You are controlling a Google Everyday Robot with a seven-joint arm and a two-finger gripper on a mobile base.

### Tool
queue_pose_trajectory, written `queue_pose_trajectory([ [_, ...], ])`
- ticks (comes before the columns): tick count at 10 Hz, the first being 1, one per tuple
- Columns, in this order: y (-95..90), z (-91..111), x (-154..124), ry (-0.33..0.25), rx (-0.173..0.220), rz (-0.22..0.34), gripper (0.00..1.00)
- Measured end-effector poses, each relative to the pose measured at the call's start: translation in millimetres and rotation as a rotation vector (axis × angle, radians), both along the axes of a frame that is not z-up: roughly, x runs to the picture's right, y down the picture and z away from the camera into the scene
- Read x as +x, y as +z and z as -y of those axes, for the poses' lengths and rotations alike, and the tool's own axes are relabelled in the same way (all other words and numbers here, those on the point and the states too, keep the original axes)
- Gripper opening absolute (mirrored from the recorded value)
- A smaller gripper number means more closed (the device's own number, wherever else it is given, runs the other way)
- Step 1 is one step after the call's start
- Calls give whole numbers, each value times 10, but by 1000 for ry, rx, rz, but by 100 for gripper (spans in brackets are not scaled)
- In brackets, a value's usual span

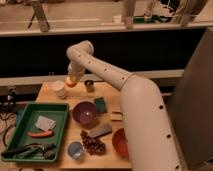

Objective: Place apple in paper cup

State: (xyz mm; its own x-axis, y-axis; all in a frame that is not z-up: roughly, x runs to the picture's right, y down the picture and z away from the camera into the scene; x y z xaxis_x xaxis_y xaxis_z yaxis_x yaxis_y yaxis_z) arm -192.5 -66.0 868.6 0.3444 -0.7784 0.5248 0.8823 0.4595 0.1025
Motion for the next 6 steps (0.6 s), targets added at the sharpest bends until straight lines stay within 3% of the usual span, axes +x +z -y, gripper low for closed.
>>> queue_pose_trajectory([
  [6, 77, -46, -165, -37, 4, 33, 1],
])
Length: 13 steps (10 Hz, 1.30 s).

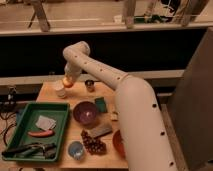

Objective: Place apple in paper cup

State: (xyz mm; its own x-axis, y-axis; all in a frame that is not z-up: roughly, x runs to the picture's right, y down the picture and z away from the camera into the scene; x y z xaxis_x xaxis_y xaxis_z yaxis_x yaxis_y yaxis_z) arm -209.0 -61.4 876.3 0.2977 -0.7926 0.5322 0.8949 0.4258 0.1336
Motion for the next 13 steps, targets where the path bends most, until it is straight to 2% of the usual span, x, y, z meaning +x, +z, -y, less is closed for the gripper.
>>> queue_pose_trajectory([
  [2, -53, 55, -62, -15, 3, 14, 1],
  [13, 32, 62, -289, -46, -1, 67, 1],
])
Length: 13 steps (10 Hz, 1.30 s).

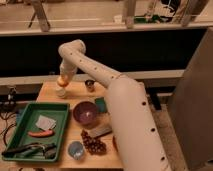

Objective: Place apple in paper cup

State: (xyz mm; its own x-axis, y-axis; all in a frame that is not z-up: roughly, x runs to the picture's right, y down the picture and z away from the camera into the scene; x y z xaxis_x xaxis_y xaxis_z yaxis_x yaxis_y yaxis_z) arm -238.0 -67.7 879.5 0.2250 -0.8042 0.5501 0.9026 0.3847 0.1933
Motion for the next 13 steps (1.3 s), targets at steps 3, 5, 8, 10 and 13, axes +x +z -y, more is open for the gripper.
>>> queue_pose_trajectory([
  [3, 11, 4, -29, -2, -5, 7, 1],
  [5, 19, 12, -51, -3, -7, 12, 1],
  [8, 30, 10, -75, -4, -11, 16, 1],
  [10, 40, 13, -88, -4, -13, 20, 1],
  [13, 57, 10, -101, -4, -17, 24, 1],
])
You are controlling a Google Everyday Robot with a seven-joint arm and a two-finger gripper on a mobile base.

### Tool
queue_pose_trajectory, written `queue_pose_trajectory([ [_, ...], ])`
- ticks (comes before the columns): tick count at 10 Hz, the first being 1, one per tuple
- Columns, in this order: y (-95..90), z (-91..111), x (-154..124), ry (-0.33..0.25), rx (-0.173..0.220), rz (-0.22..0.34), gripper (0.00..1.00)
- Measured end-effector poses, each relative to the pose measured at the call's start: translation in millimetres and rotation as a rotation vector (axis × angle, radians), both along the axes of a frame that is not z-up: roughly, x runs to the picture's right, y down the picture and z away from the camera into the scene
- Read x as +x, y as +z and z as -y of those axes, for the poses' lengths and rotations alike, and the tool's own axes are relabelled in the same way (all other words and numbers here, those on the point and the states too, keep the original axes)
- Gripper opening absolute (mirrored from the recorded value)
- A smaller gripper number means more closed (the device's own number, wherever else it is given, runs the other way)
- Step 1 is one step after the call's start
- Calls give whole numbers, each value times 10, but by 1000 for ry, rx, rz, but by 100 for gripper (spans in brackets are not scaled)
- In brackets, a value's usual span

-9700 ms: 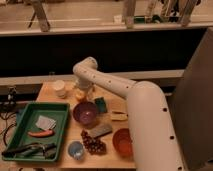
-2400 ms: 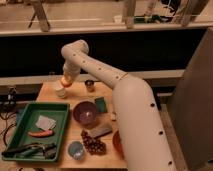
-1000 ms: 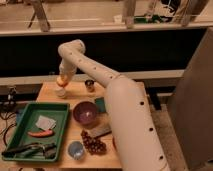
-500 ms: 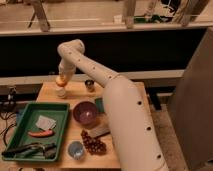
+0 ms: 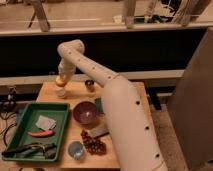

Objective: Place apple in paper cup

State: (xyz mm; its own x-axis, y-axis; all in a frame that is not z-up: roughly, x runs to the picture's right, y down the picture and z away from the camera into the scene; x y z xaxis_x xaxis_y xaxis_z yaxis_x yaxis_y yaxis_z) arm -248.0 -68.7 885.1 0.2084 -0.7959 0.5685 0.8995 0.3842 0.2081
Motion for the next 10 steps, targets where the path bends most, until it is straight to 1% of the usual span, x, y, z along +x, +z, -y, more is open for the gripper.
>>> queue_pose_trajectory([
  [2, 8, 2, -8, 0, -2, 3, 3],
  [4, 22, 8, -10, 0, -3, 5, 16],
  [5, 27, 8, -12, 0, -5, 6, 18],
  [7, 38, 9, -14, 0, -7, 9, 19],
  [8, 39, 11, -14, 0, -7, 10, 24],
  [9, 46, 13, -15, 0, -8, 11, 33],
  [10, 50, 15, -14, -1, -9, 12, 35],
])
